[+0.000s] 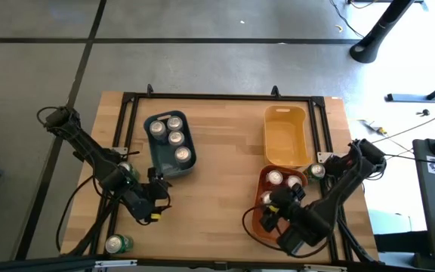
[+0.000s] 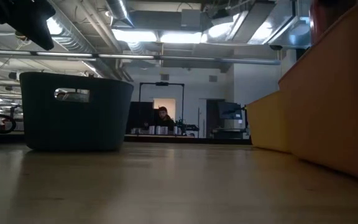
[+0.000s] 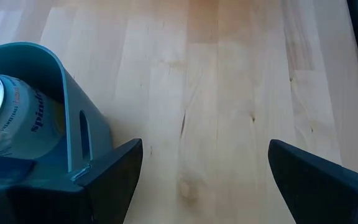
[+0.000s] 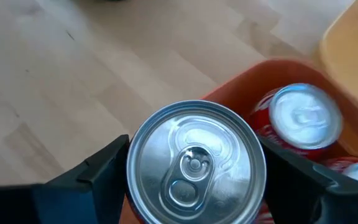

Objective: Sort soda cans
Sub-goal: Put the red soda can into the orange bin

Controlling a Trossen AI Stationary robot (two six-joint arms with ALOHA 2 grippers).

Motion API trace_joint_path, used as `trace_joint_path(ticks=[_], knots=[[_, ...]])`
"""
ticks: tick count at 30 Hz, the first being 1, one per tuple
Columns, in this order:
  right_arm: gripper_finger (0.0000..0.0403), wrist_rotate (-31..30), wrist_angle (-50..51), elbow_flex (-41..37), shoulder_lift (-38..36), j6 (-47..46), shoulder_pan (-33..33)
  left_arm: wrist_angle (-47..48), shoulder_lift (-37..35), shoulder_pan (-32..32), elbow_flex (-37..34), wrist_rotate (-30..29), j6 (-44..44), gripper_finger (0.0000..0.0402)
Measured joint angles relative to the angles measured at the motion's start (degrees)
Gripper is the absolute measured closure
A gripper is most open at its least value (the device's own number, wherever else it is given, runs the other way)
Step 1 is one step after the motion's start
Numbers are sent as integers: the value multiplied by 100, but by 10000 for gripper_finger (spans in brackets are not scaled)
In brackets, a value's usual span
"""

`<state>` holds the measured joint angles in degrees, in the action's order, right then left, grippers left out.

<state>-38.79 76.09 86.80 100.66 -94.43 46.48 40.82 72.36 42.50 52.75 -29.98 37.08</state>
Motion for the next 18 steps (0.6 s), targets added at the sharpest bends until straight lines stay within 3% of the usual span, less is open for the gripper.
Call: trace_joint_path(ticks=[10, 18], knots=[[119, -270, -1108, -1260, 0, -320, -42, 0, 0, -35, 0, 4, -118, 66], [119, -531, -1479, -1760, -13, -277, -85, 13, 0, -61, 0, 11, -98, 66]])
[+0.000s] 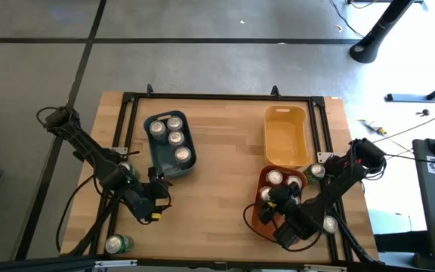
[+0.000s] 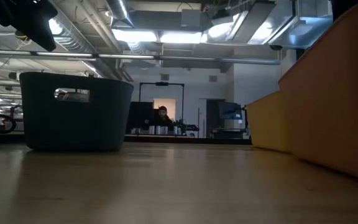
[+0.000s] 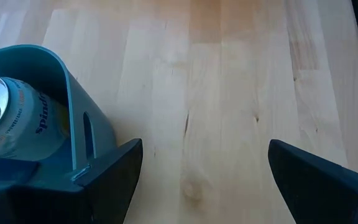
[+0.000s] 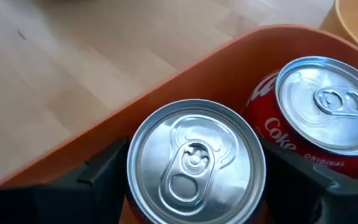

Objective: Sort soda cans
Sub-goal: Put the red soda can into the orange bin, then move the blue bin to the top

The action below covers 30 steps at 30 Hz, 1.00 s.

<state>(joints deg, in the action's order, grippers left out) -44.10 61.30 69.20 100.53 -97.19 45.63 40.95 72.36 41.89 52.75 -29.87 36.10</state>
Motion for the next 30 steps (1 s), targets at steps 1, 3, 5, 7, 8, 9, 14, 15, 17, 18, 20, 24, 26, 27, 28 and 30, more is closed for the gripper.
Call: trace_joint_path(ticks=[1, 3, 5, 7, 8, 9, 14, 15, 17, 18, 20, 24, 26, 27, 28, 30], knots=[[114, -22, -5, -1, 0, 1, -1, -2, 0, 0, 0, -1, 0, 66], [84, -72, -57, -6, 2, -8, -30, -2, 0, 0, 0, 1, 4, 66], [47, -64, -147, -6, 7, -19, -37, -7, 0, 0, 0, 2, 9, 66], [20, -17, -153, -6, 7, -18, -39, -7, 0, 0, 0, 2, 13, 66], [16, 31, -138, -5, 7, -2, -35, -7, 0, 0, 0, 2, 40, 66], [19, 107, -96, 17, 6, 55, -33, -6, 0, 0, 0, 2, 82, 66], [49, 491, 721, 566, -65, 259, -29, 67, 0, -11, 0, 2, 317, 66], [53, 529, 967, 753, -90, 268, -28, 116, 0, -25, 0, 2, 414, 66], [59, 549, 1451, 1152, -101, 288, -28, 203, 0, -50, 0, 0, 688, 66], [61, 552, 1676, 1340, -100, 301, -28, 291, 0, -72, 0, 1, 832, 66], [62, 381, 1921, 1686, -101, 437, -28, 426, 14, -103, 2, -7, 1043, 66], [61, -425, 1833, 2085, -101, 950, -33, 716, 17, -144, 0, -293, 1273, 66], [60, -739, 1625, 2125, -101, 1185, -79, 829, 17, -195, 2, -560, 1364, 66], [60, -794, 1523, 2124, -101, 1307, -108, 934, 17, -244, 2, -670, 1414, 66], [60, -811, 1449, 2121, -98, 1405, -134, 1010, 31, -315, 0, -728, 1436, 66], [59, -778, 1307, 2121, -84, 1653, -237, 1042, 67, -510, -64, -737, 1481, 66]])
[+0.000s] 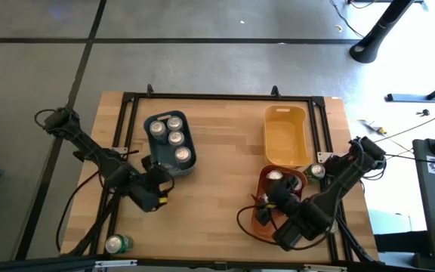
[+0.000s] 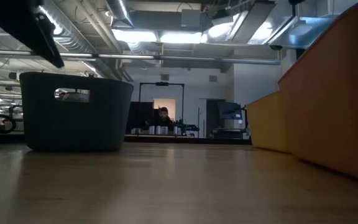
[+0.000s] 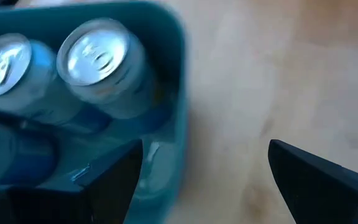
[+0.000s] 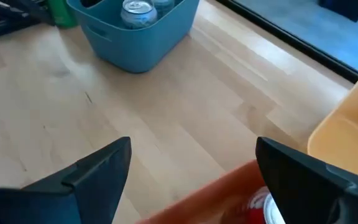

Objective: Sort soda cans
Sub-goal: Move the blue bin to the top

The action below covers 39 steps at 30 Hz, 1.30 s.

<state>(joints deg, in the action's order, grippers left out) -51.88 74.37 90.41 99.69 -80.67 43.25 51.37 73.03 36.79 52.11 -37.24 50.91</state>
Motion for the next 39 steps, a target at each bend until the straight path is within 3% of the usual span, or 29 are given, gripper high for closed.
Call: trace_joint_path(ticks=[5, 9, 16, 21, 29, 39], knots=[[59, 91, -425, -7, 143, 649, -234, -267, 20, -509, -309, 330, -139, 69], [59, 187, -699, -7, 246, 1070, -370, -787, 20, -781, -531, 554, -505, 108], [59, 254, -816, -7, 459, 1266, -430, -886, 20, -1093, -753, 633, -1168, 264], [58, 292, -935, -26, 518, 1351, -431, -905, 20, -1101, -751, 676, -2100, 383], [58, 192, -1035, -28, 547, 1485, -471, -797, 4, -1691, -870, 496, -3436, 397], [58, 156, -1097, -28, 547, 1690, -643, -1459, -6, -2787, -1222, 434, -5428, 394]])
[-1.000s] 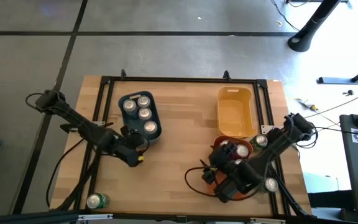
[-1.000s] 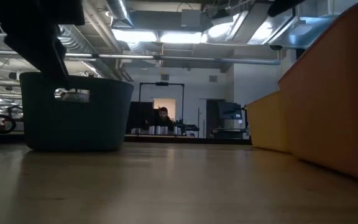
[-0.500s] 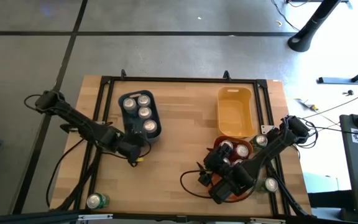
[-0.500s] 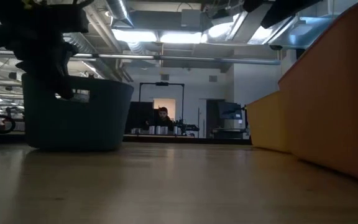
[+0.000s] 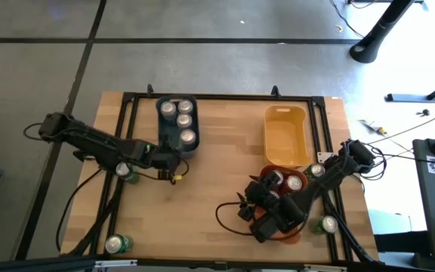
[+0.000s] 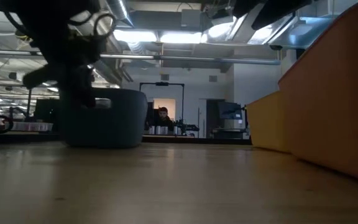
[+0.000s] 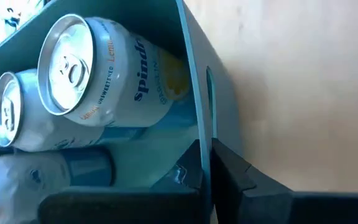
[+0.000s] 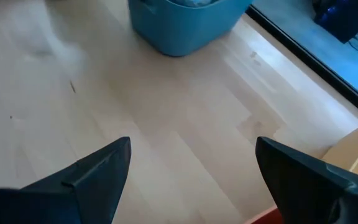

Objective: Sort soda cans
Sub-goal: Move the blue bin to the top

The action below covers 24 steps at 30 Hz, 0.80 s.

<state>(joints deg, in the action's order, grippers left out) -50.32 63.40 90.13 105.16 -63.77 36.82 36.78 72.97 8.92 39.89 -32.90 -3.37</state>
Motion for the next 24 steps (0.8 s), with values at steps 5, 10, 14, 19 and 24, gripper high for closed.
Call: trace_joint_path(ticks=[5, 10, 14, 19, 24], knots=[[58, -5, -223, 0, 0, 352, -108, -214, 7, -637, -11, 80, -725, 397], [58, 114, -245, 0, 0, 458, -264, -603, 17, -1283, -21, 227, -1153, 394], [59, 213, -247, 0, 0, 580, -363, -829, 26, -1657, -23, 370, -1257, 394], [59, 234, -245, 0, 0, 610, -396, -930, 24, -1917, -21, 597, -1450, 399], [59, 229, -245, 0, 0, 702, -396, -1049, 20, -1991, -29, 626, -1475, 385]])
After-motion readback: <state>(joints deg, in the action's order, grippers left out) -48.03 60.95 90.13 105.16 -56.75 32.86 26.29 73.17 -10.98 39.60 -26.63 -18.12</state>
